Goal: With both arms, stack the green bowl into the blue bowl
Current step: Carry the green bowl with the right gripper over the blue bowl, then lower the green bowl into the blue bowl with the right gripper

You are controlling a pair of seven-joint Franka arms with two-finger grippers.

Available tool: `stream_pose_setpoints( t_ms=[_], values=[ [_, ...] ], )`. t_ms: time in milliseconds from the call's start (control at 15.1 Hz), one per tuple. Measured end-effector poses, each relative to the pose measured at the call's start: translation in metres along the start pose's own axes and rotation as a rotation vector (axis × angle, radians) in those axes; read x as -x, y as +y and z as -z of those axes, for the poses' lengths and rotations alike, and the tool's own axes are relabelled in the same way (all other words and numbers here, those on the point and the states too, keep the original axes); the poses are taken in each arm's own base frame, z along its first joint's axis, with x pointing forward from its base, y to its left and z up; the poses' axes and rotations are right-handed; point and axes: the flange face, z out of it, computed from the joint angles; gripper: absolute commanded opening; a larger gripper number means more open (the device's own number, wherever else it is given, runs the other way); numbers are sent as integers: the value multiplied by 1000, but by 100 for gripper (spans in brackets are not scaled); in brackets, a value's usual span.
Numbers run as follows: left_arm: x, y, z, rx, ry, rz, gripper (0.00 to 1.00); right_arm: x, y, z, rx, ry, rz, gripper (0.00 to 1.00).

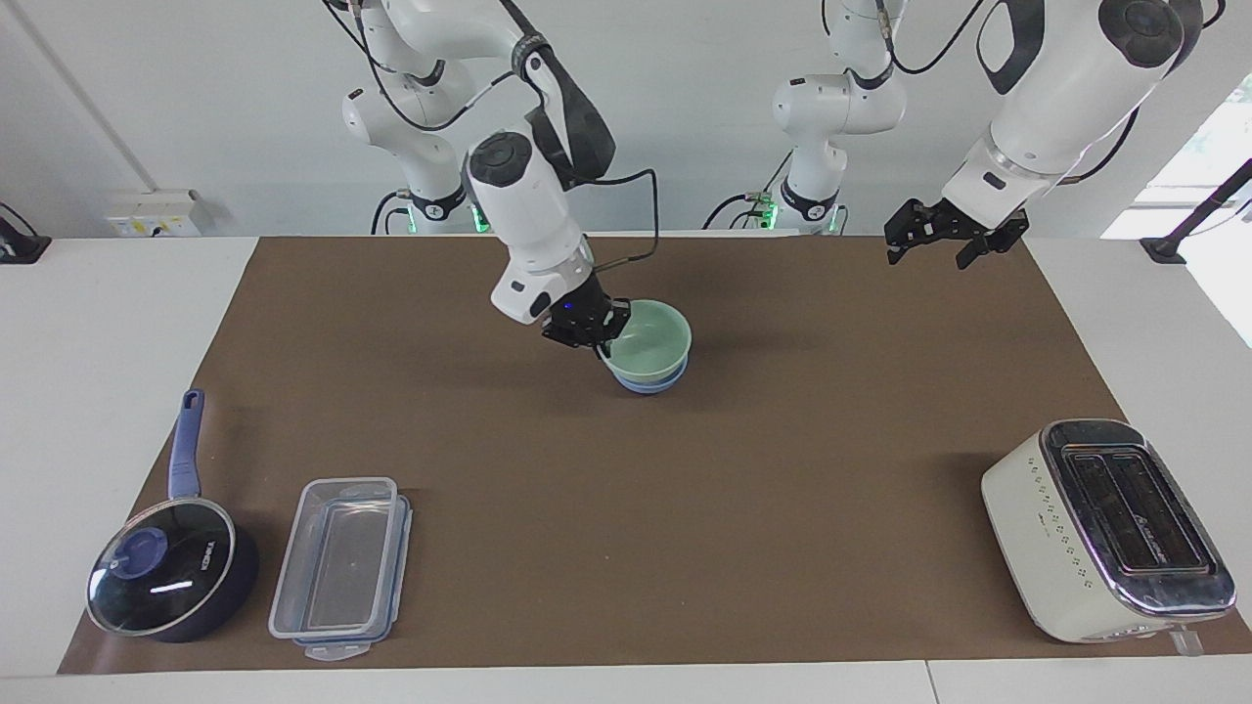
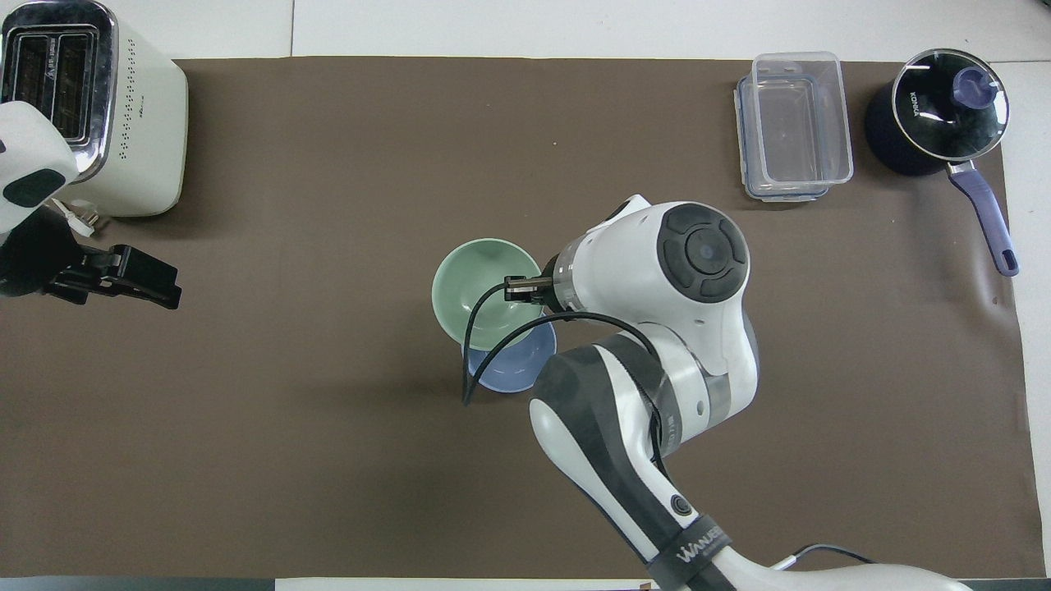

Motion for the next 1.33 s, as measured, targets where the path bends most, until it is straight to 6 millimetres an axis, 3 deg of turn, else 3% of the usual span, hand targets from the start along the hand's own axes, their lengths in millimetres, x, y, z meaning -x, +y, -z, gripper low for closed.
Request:
stream_pose_setpoints(
  t_ms=[133,531,730,929,1327],
  values=[
    [6,0,4,-2,-6,1,100,3,-2,-14,4,3,-4,0],
    [7,-2,7,-3,6,5,100,11,17,-36,37,-38,-19,0],
    [4,-4,10,-3,35,9,100,22,11,-46,45,-60,3,0],
    [4,-4,10,-3,41,9,100,29,7,-51,52,-81,29,0],
    [3,-4,10,-3,43,9,100,32,20,-59,65,-99,53,0]
  ],
)
